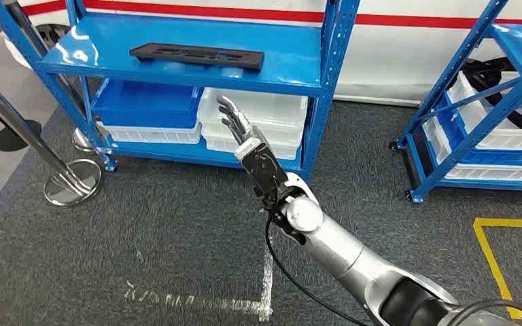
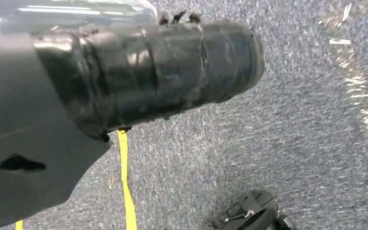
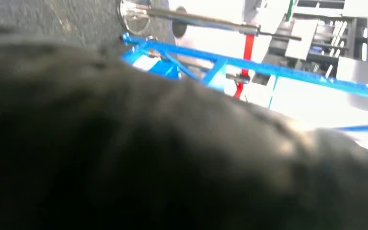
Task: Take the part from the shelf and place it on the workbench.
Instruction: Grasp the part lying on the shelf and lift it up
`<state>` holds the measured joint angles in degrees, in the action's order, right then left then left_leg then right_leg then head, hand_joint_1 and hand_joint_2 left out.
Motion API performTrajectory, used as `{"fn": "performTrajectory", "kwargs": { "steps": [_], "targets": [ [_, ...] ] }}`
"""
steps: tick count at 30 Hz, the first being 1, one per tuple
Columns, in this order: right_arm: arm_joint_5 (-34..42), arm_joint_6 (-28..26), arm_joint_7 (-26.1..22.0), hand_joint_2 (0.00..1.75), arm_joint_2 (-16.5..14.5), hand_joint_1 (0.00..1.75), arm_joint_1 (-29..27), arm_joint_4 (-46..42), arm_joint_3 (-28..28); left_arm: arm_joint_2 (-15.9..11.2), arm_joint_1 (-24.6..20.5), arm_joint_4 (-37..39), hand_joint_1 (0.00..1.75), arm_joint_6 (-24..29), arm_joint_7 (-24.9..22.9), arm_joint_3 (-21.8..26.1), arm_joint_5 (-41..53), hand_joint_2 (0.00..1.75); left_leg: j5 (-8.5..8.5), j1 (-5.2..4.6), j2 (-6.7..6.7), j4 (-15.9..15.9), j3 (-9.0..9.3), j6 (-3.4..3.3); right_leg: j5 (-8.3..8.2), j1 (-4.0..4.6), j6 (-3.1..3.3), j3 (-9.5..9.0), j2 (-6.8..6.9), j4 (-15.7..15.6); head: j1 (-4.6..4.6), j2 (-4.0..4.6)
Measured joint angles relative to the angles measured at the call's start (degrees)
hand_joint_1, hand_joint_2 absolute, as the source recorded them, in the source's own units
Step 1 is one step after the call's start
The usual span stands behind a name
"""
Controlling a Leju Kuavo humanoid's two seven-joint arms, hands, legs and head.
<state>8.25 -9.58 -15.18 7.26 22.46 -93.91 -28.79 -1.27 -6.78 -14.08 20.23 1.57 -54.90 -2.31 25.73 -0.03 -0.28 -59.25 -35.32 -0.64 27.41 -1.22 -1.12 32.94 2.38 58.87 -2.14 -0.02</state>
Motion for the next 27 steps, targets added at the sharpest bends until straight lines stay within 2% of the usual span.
{"fn": "performTrajectory", "kwargs": {
  "steps": [2,4,5,7,8,9,10,12,13,14,16,18,19,21,23,24,25,26,27],
  "targets": [
    [0.0,0.1,0.0,0.00,0.0,0.00,0.0,-0.1,0.0,0.0,0.1,0.0,0.00,0.0,0.0,0.0,0.0,0.00,-0.11,0.17,0.11,0.4,0.19,-0.32,0.06,0.03,-0.36,-0.16,-0.02,-0.2,-0.02,0.00],
    [0.1,0.3,0.0,0.00,0.1,0.00,0.0,-0.2,0.0,0.1,0.2,0.0,0.00,0.0,0.0,0.0,0.0,0.00,-0.34,0.46,0.22,1.2,0.75,-1.01,1.12,0.07,-0.86,0.31,-0.67,1.1,-0.05,0.00],
    [0.1,0.4,0.0,0.00,0.2,0.00,0.1,-0.3,0.0,0.1,0.1,0.0,0.00,0.0,0.0,0.0,0.0,0.00,-0.45,0.60,0.25,1.6,1.03,-1.37,2.47,0.10,-0.98,1.46,-1.17,3.5,-0.08,0.00],
    [0.3,0.5,0.0,0.00,0.3,0.00,-0.2,-0.3,0.0,0.1,-0.1,0.0,0.00,0.0,0.1,0.0,0.1,0.00,-0.36,0.46,0.41,1.6,1.14,-1.86,5.62,0.14,-0.98,5.40,-1.89,11.1,-0.11,0.00],
    [0.4,0.5,0.0,0.00,0.4,0.00,-0.4,-0.3,0.0,0.1,-0.2,0.0,0.00,0.0,0.1,0.0,0.1,0.00,-0.25,0.39,0.57,1.6,1.17,-2.00,6.36,0.15,-0.98,7.27,-2.02,14.3,-0.11,0.00],
    [0.5,0.5,0.0,0.00,0.4,0.00,-0.6,-0.3,0.0,0.1,-0.2,0.0,0.00,0.0,0.1,0.0,0.1,0.00,-0.09,0.33,0.77,1.5,1.23,-2.09,6.03,0.15,-0.97,8.32,-2.08,15.7,-0.12,0.00],
    [0.6,0.5,0.0,0.00,0.5,0.00,-0.7,-0.3,0.0,0.1,-0.1,0.0,0.00,0.0,0.1,0.0,0.1,0.00,0.10,0.30,0.97,1.3,1.34,-2.10,4.58,0.15,-0.90,8.29,-2.12,14.8,-0.12,0.00],
    [0.6,0.6,0.0,0.00,0.5,0.00,-0.8,-0.3,0.0,0.1,-0.1,0.0,0.00,-0.1,0.1,0.0,0.1,0.00,0.73,0.29,1.34,0.9,1.63,-1.97,0.21,0.15,-0.58,5.72,-2.26,8.0,-0.12,0.00],
    [0.6,0.6,0.0,0.00,0.6,0.00,-0.8,-0.3,0.0,0.1,-0.1,0.0,0.00,-0.1,0.1,0.0,0.1,0.00,1.08,0.18,1.51,0.5,1.65,-1.78,-1.15,0.21,-0.42,4.12,-2.40,4.4,-0.11,0.00],
    [0.6,0.7,0.0,0.00,0.6,0.00,-0.7,-0.3,0.0,0.2,-0.1,0.0,0.00,-0.1,0.1,0.0,0.1,0.00,1.34,0.08,1.63,0.2,1.59,-1.55,-1.78,0.27,-0.26,2.99,-2.52,2.0,-0.11,0.00],
    [0.7,0.7,0.1,0.00,0.6,0.00,-0.8,-0.3,0.0,0.2,-0.2,0.0,0.00,-0.2,0.1,0.0,0.2,0.00,1.55,-0.09,1.77,0.1,1.46,-1.05,-1.42,0.47,-0.02,2.23,-2.67,0.6,-0.08,0.00],
    [0.7,0.8,0.0,0.00,0.7,0.00,-0.8,-0.4,0.0,0.1,-0.1,0.0,0.00,-0.3,0.0,0.0,0.2,0.00,1.95,-0.05,1.69,0.0,1.52,-0.51,-1.37,0.17,0.41,1.81,-2.64,0.2,-0.08,0.00],
    [0.7,0.8,0.1,0.00,0.7,0.00,-0.8,-0.4,0.0,0.1,-0.1,0.0,0.00,-0.4,0.0,0.0,0.2,0.00,2.58,-0.01,1.52,-1.0,1.15,-0.19,-1.31,-0.05,0.70,1.40,-2.57,-0.1,-0.02,0.00],
    [0.9,1.1,0.1,0.00,0.7,0.00,-0.7,-0.4,0.0,0.0,-0.2,0.0,0.00,-0.8,-0.1,-0.1,0.4,0.00,4.88,0.23,1.14,-6.5,-1.56,0.46,-1.01,-0.33,1.21,0.53,-2.39,-0.5,0.12,0.00],
    [1.0,1.6,0.2,0.00,0.7,0.00,-0.8,-0.4,0.0,0.1,-0.2,0.0,0.00,-1.2,-0.2,-0.3,0.5,0.00,6.76,0.58,0.89,-13.7,-5.89,0.97,-0.45,-0.38,1.42,-0.15,-2.22,-0.5,0.18,0.00],
    [1.0,1.7,0.2,0.00,0.7,0.00,-0.9,-0.3,0.0,0.1,-0.1,0.0,0.00,-1.2,-0.2,-0.4,0.5,0.00,6.38,0.74,0.77,-15.3,-7.25,1.14,-0.09,-0.40,1.38,-0.57,-2.21,-0.5,0.18,0.00],
    [1.0,1.8,0.3,0.00,0.7,0.00,-0.9,-0.3,0.0,0.1,0.0,0.0,0.00,-1.2,-0.2,-0.5,0.6,0.00,4.94,0.84,0.68,-14.9,-7.60,1.22,0.33,-0.45,1.30,-1.07,-2.22,-0.5,0.18,0.00],
    [1.0,1.9,0.3,0.00,0.7,0.00,-0.9,-0.3,0.0,0.1,0.0,0.0,0.00,-1.3,-0.3,-0.5,0.6,0.00,2.60,0.91,0.59,-12.2,-6.83,1.21,0.79,-0.51,1.16,-1.68,-2.24,-0.5,0.18,0.00],
    [1.0,2.0,0.4,0.00,0.7,0.00,-0.9,-0.3,0.0,0.1,0.1,0.0,0.00,-1.3,-0.4,-0.5,0.7,0.00,0.11,0.93,0.47,-8.2,-5.36,1.11,1.32,-0.58,0.95,-2.36,-2.25,-0.5,0.17,0.00]
  ]
}}
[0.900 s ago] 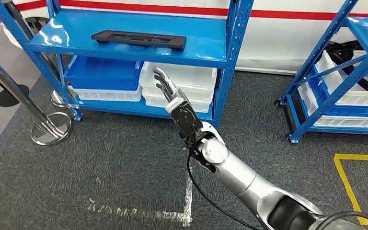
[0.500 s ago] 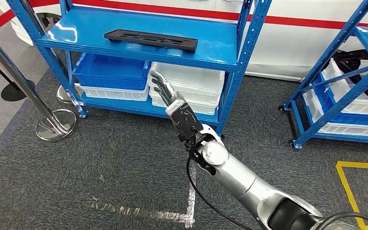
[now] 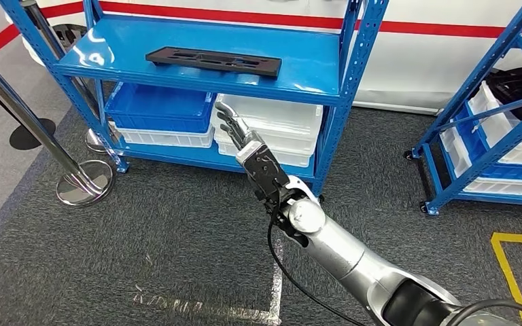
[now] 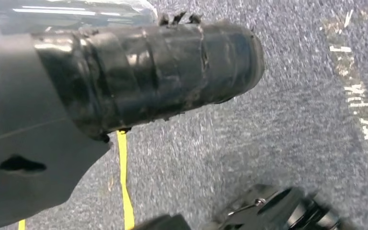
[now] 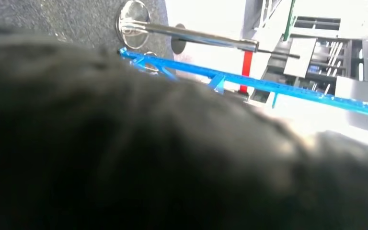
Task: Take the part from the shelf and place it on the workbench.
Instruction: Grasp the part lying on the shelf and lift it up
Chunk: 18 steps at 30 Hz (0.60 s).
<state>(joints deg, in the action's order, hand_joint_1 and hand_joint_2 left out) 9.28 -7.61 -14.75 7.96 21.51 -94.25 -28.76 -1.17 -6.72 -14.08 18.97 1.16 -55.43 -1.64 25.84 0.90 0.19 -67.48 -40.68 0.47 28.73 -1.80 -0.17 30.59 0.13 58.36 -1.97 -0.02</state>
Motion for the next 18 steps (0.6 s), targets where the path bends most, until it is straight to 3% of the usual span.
{"fn": "performTrajectory", "kwargs": {
  "steps": [2,5,7,9,11,12,13,14,16,18],
  "targets": [
    [0.1,0.2,0.2,0.00,0.0,0.00,0.1,0.0,0.0,0.0,-0.1,0.0,0.00,-0.1,-0.2,-0.1,0.1,0.00,-2.17,-0.36,-0.19,6.3,3.06,-0.45,0.91,0.10,-0.69,-0.83,0.03,-0.2,0.14,0.00],
    [0.2,0.5,0.4,0.00,0.0,0.00,0.1,0.0,0.0,0.0,-0.2,0.0,0.00,-0.3,-0.3,-0.4,0.3,0.00,-0.94,-0.73,-0.08,8.8,4.78,-1.66,1.14,0.26,-1.83,-1.87,0.14,-0.6,0.18,0.00],
    [0.2,0.6,0.4,0.00,0.1,0.00,0.1,0.0,0.0,0.0,0.0,0.0,0.00,-0.3,-0.3,-0.4,0.4,0.00,-0.48,-0.62,0.08,9.5,6.03,-2.52,1.47,0.16,-2.33,-1.76,0.16,0.8,0.10,0.01],
    [0.3,0.7,0.4,0.00,0.2,0.00,0.2,0.0,0.0,0.0,0.0,0.0,0.00,-0.3,-0.3,-0.5,0.4,0.00,0.16,-0.55,0.20,9.9,7.36,-3.30,3.19,0.19,-2.46,1.33,0.07,6.3,0.04,0.01],
    [0.4,0.7,0.5,0.00,0.3,0.00,0.0,0.0,0.0,0.0,-0.1,0.0,0.00,-0.3,-0.3,-0.5,0.4,0.00,1.13,-0.68,0.38,10.0,8.39,-3.74,5.50,0.37,-2.37,6.42,-0.02,13.4,0.03,0.00],
    [0.5,0.7,0.5,0.00,0.4,0.00,-0.2,0.0,0.0,0.0,-0.1,0.0,0.00,-0.3,-0.3,-0.6,0.4,0.00,1.71,-0.76,0.52,9.9,9.06,-3.81,5.97,0.41,-2.28,8.44,-0.04,15.3,0.03,0.00],
    [0.6,0.7,0.5,0.00,0.5,0.00,-0.3,0.0,0.0,0.0,0.0,0.0,0.00,-0.3,-0.3,-0.7,0.4,0.00,2.38,-0.83,0.66,9.9,9.93,-3.79,5.40,0.46,-2.15,9.60,-0.04,15.2,0.03,0.00],
    [0.6,0.7,0.5,0.00,0.5,0.00,-0.4,0.0,0.0,0.0,0.1,0.0,0.00,-0.3,-0.3,-0.8,0.4,0.00,3.13,-0.86,0.77,9.9,10.94,-3.71,3.60,0.52,-1.98,9.83,-0.04,13.1,0.03,0.00],
    [0.7,0.7,0.5,0.00,0.6,0.00,-0.5,0.0,0.0,0.0,0.3,0.0,0.00,-0.4,-0.3,-0.9,0.5,0.00,4.85,-0.90,0.92,9.8,13.06,-3.38,-2.44,0.75,-1.52,9.11,-0.09,6.2,0.10,0.01],
    [0.7,0.7,0.6,0.00,0.7,0.00,-0.6,0.1,0.0,0.1,0.2,0.0,0.00,-0.4,-0.4,-1.0,0.5,0.00,6.26,-0.98,1.08,9.8,13.92,-2.72,-5.90,1.19,-0.92,8.38,-0.13,2.0,0.43,0.01]
  ]
}}
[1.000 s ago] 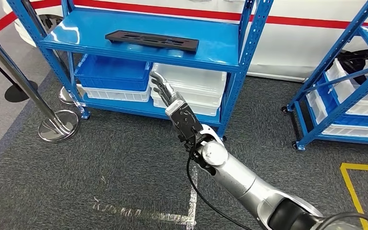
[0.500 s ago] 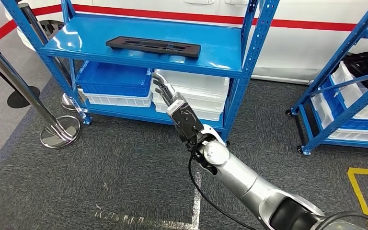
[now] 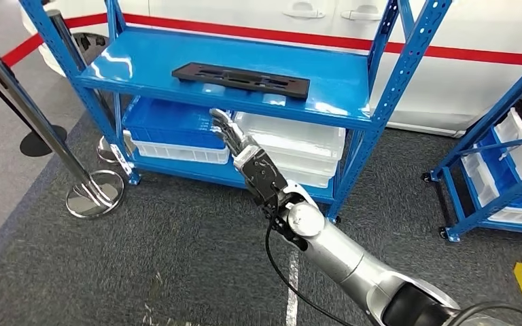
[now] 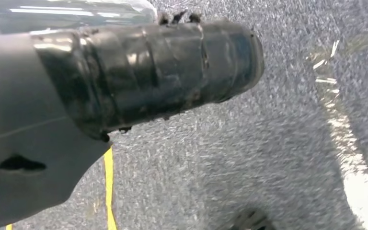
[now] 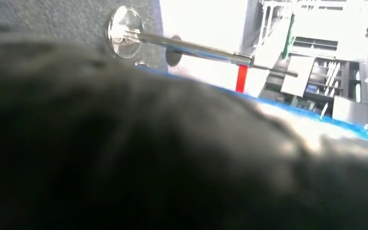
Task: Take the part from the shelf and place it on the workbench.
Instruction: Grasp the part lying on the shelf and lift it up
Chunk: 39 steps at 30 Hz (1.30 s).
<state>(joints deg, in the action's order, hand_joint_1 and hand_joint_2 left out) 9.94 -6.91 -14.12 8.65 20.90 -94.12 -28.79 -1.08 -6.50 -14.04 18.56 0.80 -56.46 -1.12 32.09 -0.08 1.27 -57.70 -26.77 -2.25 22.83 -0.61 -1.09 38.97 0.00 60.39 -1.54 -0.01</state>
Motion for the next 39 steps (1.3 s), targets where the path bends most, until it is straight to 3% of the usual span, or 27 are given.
{"fn": "performTrajectory", "kwargs": {
  "steps": [2,4,6,8,10,11,12,14,15,16,17,19,21,23,25,26,27,29,30,31,35,37,39],
  "targets": [
    [0.0,0.0,0.0,0.00,0.0,0.00,0.0,0.0,0.0,0.0,-0.2,0.0,0.00,0.0,0.0,-0.1,0.0,0.00,0.41,-0.04,0.03,0.0,0.28,0.67,0.32,0.22,0.72,-0.53,-0.04,-0.6,0.19,-0.01],
    [0.0,0.0,0.0,0.00,0.1,0.00,0.2,-0.2,0.0,0.0,-0.3,0.0,0.00,0.0,0.0,-0.2,0.0,0.00,-0.36,0.07,-0.20,-2.6,-0.62,1.26,0.86,-0.09,1.52,-1.80,-0.10,-1.3,0.05,-0.01],
    [0.0,0.1,0.0,0.00,0.2,0.00,0.3,-0.4,0.0,0.0,-0.4,0.0,0.00,0.0,0.0,-0.3,0.1,0.00,-0.85,0.27,-0.47,-9.0,-4.54,1.97,1.72,-0.41,2.10,-3.77,-0.09,-2.3,0.02,-0.01],
    [0.0,0.1,0.0,0.00,0.2,0.00,0.1,-0.3,0.0,0.1,-0.4,0.0,0.00,0.0,0.0,-0.4,0.2,0.00,1.03,0.56,-0.61,-14.9,-9.45,2.64,2.90,-0.56,2.24,-5.76,-0.07,-2.8,0.04,-0.01],
    [0.0,0.1,0.1,0.00,0.2,0.00,-0.1,-0.2,0.0,0.1,-0.2,0.0,0.00,0.0,0.0,-0.4,0.2,0.00,3.42,0.84,-0.76,-15.6,-12.78,3.08,4.52,-0.78,2.05,-8.17,-0.18,-3.1,0.04,-0.01],
    [0.0,0.1,0.1,0.00,0.2,0.00,-0.1,-0.2,0.0,0.1,-0.1,0.1,0.00,0.0,0.0,-0.4,0.2,0.00,3.21,0.90,-0.84,-13.7,-13.48,3.14,5.45,-0.91,1.89,-9.49,-0.26,-3.2,0.04,-0.01],
    [0.0,0.1,0.1,0.00,0.2,0.00,-0.1,-0.1,0.0,0.1,0.1,0.1,0.00,0.0,0.0,-0.4,0.2,0.00,1.19,0.92,-0.90,-10.6,-13.73,3.05,6.43,-1.02,1.67,-10.82,-0.32,-3.2,0.06,-0.01],
    [0.0,0.1,0.2,0.00,0.3,0.00,-0.1,0.0,0.0,0.0,0.3,0.2,0.00,-0.1,-0.1,-0.6,0.2,0.00,-6.89,0.72,-1.00,-3.9,-13.89,2.40,8.27,-0.99,1.06,-12.70,-0.51,-3.2,0.14,-0.01],
    [0.0,0.1,0.3,0.00,0.3,0.00,-0.1,0.0,0.0,0.0,0.4,0.3,0.00,-0.1,-0.1,-0.7,0.2,0.00,-10.11,0.56,-1.01,-2.0,-13.93,2.02,9.05,-0.89,0.65,-13.17,-0.60,-3.2,0.20,-0.01],
    [0.1,0.1,0.3,0.00,0.3,0.00,-0.2,0.1,0.0,0.0,0.4,0.3,0.00,-0.1,-0.1,-0.8,0.2,0.00,-11.79,0.38,-0.99,-1.1,-13.95,1.61,9.57,-0.81,0.20,-13.74,-0.68,-3.2,0.25,-0.01],
    [0.1,0.1,0.3,0.00,0.3,0.00,-0.1,0.1,0.0,-0.1,0.4,0.3,0.00,-0.1,-0.1,-0.9,0.2,0.00,-11.50,0.27,-0.96,-1.0,-13.69,1.24,9.69,-0.78,-0.24,-14.11,-0.74,-3.1,0.27,-0.01],
    [0.1,0.0,0.3,0.00,0.3,0.00,0.1,-0.2,0.0,0.0,0.2,0.3,0.00,-0.1,-0.1,-1.0,0.2,0.00,-10.89,0.37,-0.90,-0.4,-12.48,0.46,8.93,-0.98,-0.81,-13.64,-0.61,-1.2,0.14,-0.01],
    [0.1,0.0,0.3,0.00,0.3,0.00,0.4,-0.3,0.0,0.0,-0.1,0.3,0.00,-0.1,-0.1,-1.1,0.2,0.00,-10.15,0.55,-0.83,0.3,-10.94,-0.19,8.76,-1.01,-1.07,-10.06,-0.48,4.5,-0.15,-0.01],
    [0.1,-0.1,0.4,0.00,0.4,0.00,0.2,-0.3,0.0,-0.1,-0.3,0.4,0.00,-0.1,-0.1,-1.3,0.2,0.00,-8.99,0.49,-0.64,0.4,-9.59,-0.53,11.65,-0.87,-1.25,-5.17,-0.43,10.8,-0.39,-0.01],
    [0.2,-0.1,0.4,0.00,0.4,0.00,-0.1,-0.3,0.0,-0.1,-0.3,0.4,0.00,-0.1,-0.1,-1.3,0.2,0.00,-7.61,0.42,-0.36,0.4,-8.00,-0.56,14.88,-0.80,-1.31,-1.79,-0.43,12.6,-0.44,-0.01],
    [0.2,-0.2,0.4,0.00,0.4,0.00,-0.2,-0.3,0.0,-0.1,-0.3,0.4,0.00,-0.1,-0.1,-1.3,0.2,0.00,-6.87,0.40,-0.26,0.4,-7.08,-0.54,14.65,-0.76,-1.25,-1.16,-0.42,11.2,-0.44,-0.01],
    [0.2,-0.3,0.4,0.00,0.4,0.00,-0.2,-0.3,0.0,-0.1,-0.2,0.4,0.00,-0.1,-0.1,-1.3,0.2,0.00,-6.10,0.40,-0.19,0.3,-6.08,-0.49,12.45,-0.71,-1.09,-1.13,-0.42,8.4,-0.44,-0.01],
    [0.3,-0.5,0.4,0.00,0.5,0.00,-0.2,-0.2,0.0,0.0,-0.1,0.4,0.00,-0.1,-0.2,-1.4,0.3,0.00,-4.66,0.33,0.03,0.1,-4.64,-0.23,5.20,-0.48,-0.54,-1.48,-0.41,1.8,-0.41,-0.01],
    [0.3,-0.6,0.4,0.00,0.5,0.00,-0.3,-0.2,0.0,0.0,-0.2,0.4,0.00,-0.1,-0.2,-1.4,0.3,0.00,-3.93,0.26,0.18,-0.1,-4.25,0.07,2.50,-0.29,-0.21,-1.69,-0.43,-0.4,-0.38,0.00],
    [0.3,-0.7,0.4,0.00,0.5,0.00,-0.4,-0.1,0.0,0.1,-0.3,0.4,0.00,-0.1,-0.2,-1.4,0.4,0.00,-3.46,0.20,0.29,-0.4,-3.99,0.43,1.23,-0.14,0.16,-1.76,-0.46,-1.3,-0.35,0.00],
    [0.6,-0.8,0.2,0.00,0.5,0.00,-0.3,-0.3,0.0,0.0,-0.5,0.4,0.00,0.0,-0.2,-1.4,0.4,0.00,-1.66,0.21,-0.19,-2.1,-3.57,1.74,1.81,-0.38,1.65,-3.82,-0.49,-2.0,-0.33,-0.01],
    [0.8,-0.7,0.2,0.00,0.5,0.00,-0.2,-0.3,0.0,0.0,-0.6,0.4,0.00,0.0,-0.2,-1.4,0.4,0.00,0.48,0.44,-0.68,-7.6,-6.47,2.40,2.42,-0.47,2.16,-4.84,-0.47,-2.2,-0.31,-0.01],
    [1.0,-0.7,0.2,0.00,0.5,0.00,-0.3,-0.3,0.0,0.0,-0.6,0.4,0.00,0.0,-0.2,-1.4,0.4,0.00,2.38,0.66,-0.80,-13.9,-10.98,2.88,3.27,-0.46,2.29,-5.60,-0.51,-2.1,-0.31,-0.01]
  ]
}}
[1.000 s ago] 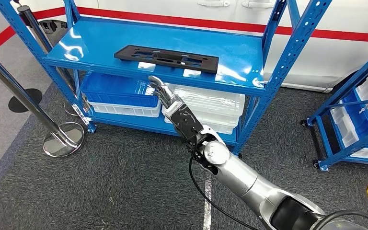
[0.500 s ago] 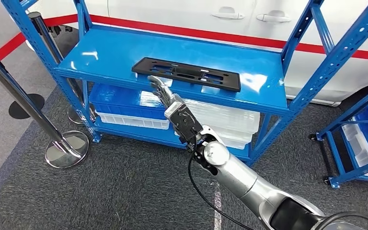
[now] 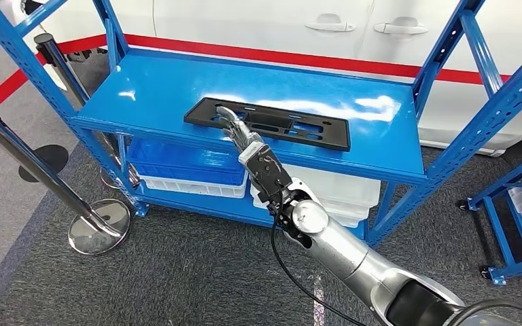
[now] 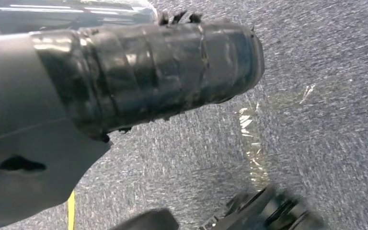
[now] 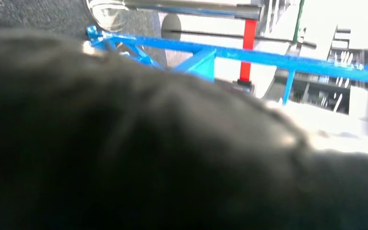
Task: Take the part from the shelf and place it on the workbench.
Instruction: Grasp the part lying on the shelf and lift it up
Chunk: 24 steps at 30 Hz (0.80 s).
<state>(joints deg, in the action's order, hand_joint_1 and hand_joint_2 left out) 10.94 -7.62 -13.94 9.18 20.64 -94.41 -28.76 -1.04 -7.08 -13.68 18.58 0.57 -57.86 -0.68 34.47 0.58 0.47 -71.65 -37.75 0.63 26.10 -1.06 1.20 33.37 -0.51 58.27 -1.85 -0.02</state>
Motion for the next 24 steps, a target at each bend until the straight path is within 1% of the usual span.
{"fn": "performTrajectory", "kwargs": {
  "steps": [1,2,3,4,5,6,7,8,10,11,12,13,15,16,17,18,19,20,21,22,24],
  "targets": [
    [0.1,0.0,0.0,0.00,0.0,0.00,-0.1,0.0,0.0,0.0,0.0,0.0,0.00,0.0,0.0,0.0,0.0,0.00,-0.24,0.06,-0.03,-1.2,-1.54,0.10,0.53,0.00,-0.04,-0.56,-0.05,0.0,-0.01,0.00],
    [0.1,0.0,0.0,0.00,0.0,0.00,-0.1,0.0,0.0,0.0,0.1,0.0,0.00,0.0,0.0,0.0,0.0,0.00,-1.65,0.08,-0.06,-0.4,-2.14,0.05,1.11,-0.02,-0.11,-1.27,-0.11,0.0,-0.01,0.00],
    [0.1,0.0,0.0,0.00,0.0,0.00,-0.1,0.0,0.0,0.0,0.2,0.0,0.00,0.0,0.0,0.0,0.0,0.00,-4.13,0.08,-0.07,2.2,-1.88,-0.14,1.73,-0.03,-0.21,-2.10,-0.15,0.1,-0.01,0.00],
    [0.1,0.0,0.0,0.00,0.0,0.00,-0.1,0.0,0.0,0.0,0.2,0.0,0.00,0.0,0.0,0.0,0.0,0.00,-7.11,0.04,-0.08,5.8,-1.12,-0.45,2.41,-0.05,-0.37,-2.84,-0.17,0.0,-0.02,0.00],
    [0.1,0.0,0.0,0.00,0.0,0.00,-0.1,0.0,0.0,-0.1,0.3,0.0,0.00,0.0,0.0,0.0,0.0,0.00,-8.85,-0.19,-0.11,8.6,-0.53,-0.76,2.97,-0.04,-0.58,-3.57,-0.18,-0.1,0.02,0.01],
    [0.2,0.0,0.0,0.00,0.0,0.00,-0.1,0.0,0.0,-0.1,0.3,0.0,0.00,0.0,-0.1,0.0,0.0,0.00,-9.60,-0.48,-0.13,10.9,0.07,-1.13,3.44,-0.03,-0.88,-3.99,-0.17,-0.2,0.12,0.01],
    [0.2,0.0,0.0,0.00,0.0,0.00,-0.2,0.1,0.0,-0.2,0.2,0.1,0.00,-0.1,-0.1,0.0,0.0,0.00,-9.88,-0.76,-0.13,12.0,0.36,-1.57,3.84,-0.01,-1.29,-4.40,-0.17,-0.3,0.15,0.01],
    [0.2,0.0,0.0,0.00,0.0,0.00,-0.3,0.1,0.0,-0.2,0.3,0.1,0.00,-0.1,-0.1,0.0,0.0,0.00,-9.34,-1.00,-0.16,12.2,0.60,-1.95,4.02,0.09,-1.64,-4.82,-0.17,-0.2,0.19,0.01],
    [0.3,0.0,0.0,0.00,0.0,0.00,-0.3,0.0,0.0,-0.2,0.3,0.1,0.00,-0.1,-0.1,-0.1,0.2,0.00,-9.71,-0.81,-0.13,13.2,1.84,-2.64,4.53,0.17,-2.26,-5.36,-0.11,0.2,0.07,0.00],
    [0.3,0.0,-0.1,0.00,0.0,0.00,-0.2,0.0,0.0,-0.2,0.4,0.1,0.00,-0.1,-0.1,-0.1,0.2,0.00,-9.46,-0.66,-0.14,13.6,2.57,-2.89,4.87,0.17,-2.43,-5.00,-0.03,1.3,0.01,0.00],
    [0.4,0.0,-0.1,0.00,0.0,0.00,-0.1,0.0,0.0,-0.1,0.3,0.1,0.00,-0.1,-0.1,-0.1,0.3,0.00,-9.27,-0.52,-0.11,13.9,3.21,-3.16,5.54,0.11,-2.64,-3.86,0.04,3.5,-0.06,0.00],
    [0.4,0.0,-0.2,0.00,0.0,0.00,0.0,0.0,0.0,-0.1,0.1,0.1,0.00,0.0,-0.1,-0.1,0.4,0.00,-9.02,-0.51,-0.09,14.1,3.66,-3.40,6.46,0.03,-2.84,-1.99,0.10,6.6,-0.11,0.00],
    [0.5,0.0,-0.2,0.00,0.0,0.00,-0.2,0.0,0.0,-0.1,0.0,0.1,0.00,0.0,-0.1,-0.1,0.4,0.00,-8.33,-0.53,-0.03,14.1,4.37,-3.71,8.54,0.02,-3.12,2.82,0.12,13.2,-0.20,0.00],
    [0.5,0.0,-0.2,0.00,0.0,0.00,-0.3,0.0,0.0,-0.1,0.0,0.1,0.00,0.0,-0.1,-0.1,0.4,0.00,-7.94,-0.55,0.02,14.0,4.82,-3.72,8.69,0.01,-3.16,4.60,0.12,14.8,-0.22,0.00],
    [0.5,0.0,-0.2,0.00,0.0,0.00,-0.4,0.0,0.0,-0.1,0.1,0.1,0.00,0.0,-0.1,-0.1,0.5,0.00,-7.47,-0.56,0.07,14.0,5.38,-3.70,7.52,0.01,-3.13,5.53,0.13,14.4,-0.25,0.00],
    [0.6,0.0,-0.2,0.00,0.0,0.00,-0.5,0.0,0.0,-0.1,0.1,0.1,0.00,0.0,-0.1,-0.1,0.5,0.00,-6.98,-0.56,0.09,13.9,5.99,-3.66,5.13,0.01,-3.05,5.54,0.16,12.3,-0.26,0.00],
    [0.6,0.0,-0.2,0.00,0.0,0.00,-0.5,0.0,0.0,0.0,0.2,0.1,0.00,0.0,-0.1,-0.2,0.6,0.00,-6.42,-0.55,0.07,13.8,6.52,-3.56,2.12,0.05,-2.88,4.97,0.37,8.9,-0.27,0.00],
    [0.7,0.0,-0.1,0.00,0.1,0.00,-0.4,0.0,0.0,0.0,0.2,0.1,0.00,-0.1,-0.1,-0.2,0.6,0.00,-5.95,-0.56,0.07,13.6,6.94,-3.40,-0.06,0.21,-2.66,4.49,0.74,6.0,-0.17,0.01],
    [0.8,0.1,-0.1,0.00,0.1,0.00,-0.4,0.1,0.0,0.1,0.1,0.1,0.00,-0.1,-0.1,-0.2,0.7,0.00,-5.56,-0.59,0.05,13.5,7.02,-3.15,-1.27,0.47,-2.39,4.12,1.11,3.4,-0.17,0.01],
    [0.9,0.1,-0.1,0.00,0.1,0.00,-0.3,0.1,0.0,0.2,0.1,0.1,0.00,-0.1,-0.1,-0.3,0.8,0.00,-5.20,-0.61,-0.01,13.4,6.95,-2.78,-1.77,0.75,-1.99,4.05,1.40,2.1,-0.22,0.01],
    [1.0,0.1,-0.1,0.00,0.1,0.00,-0.3,0.1,0.0,0.2,0.1,0.1,0.00,-0.3,-0.1,-0.4,0.9,0.00,-4.85,-0.66,-0.24,12.9,7.02,-1.94,-1.52,1.01,-1.14,3.98,1.23,1.3,-0.45,0.00]
  ]
}}
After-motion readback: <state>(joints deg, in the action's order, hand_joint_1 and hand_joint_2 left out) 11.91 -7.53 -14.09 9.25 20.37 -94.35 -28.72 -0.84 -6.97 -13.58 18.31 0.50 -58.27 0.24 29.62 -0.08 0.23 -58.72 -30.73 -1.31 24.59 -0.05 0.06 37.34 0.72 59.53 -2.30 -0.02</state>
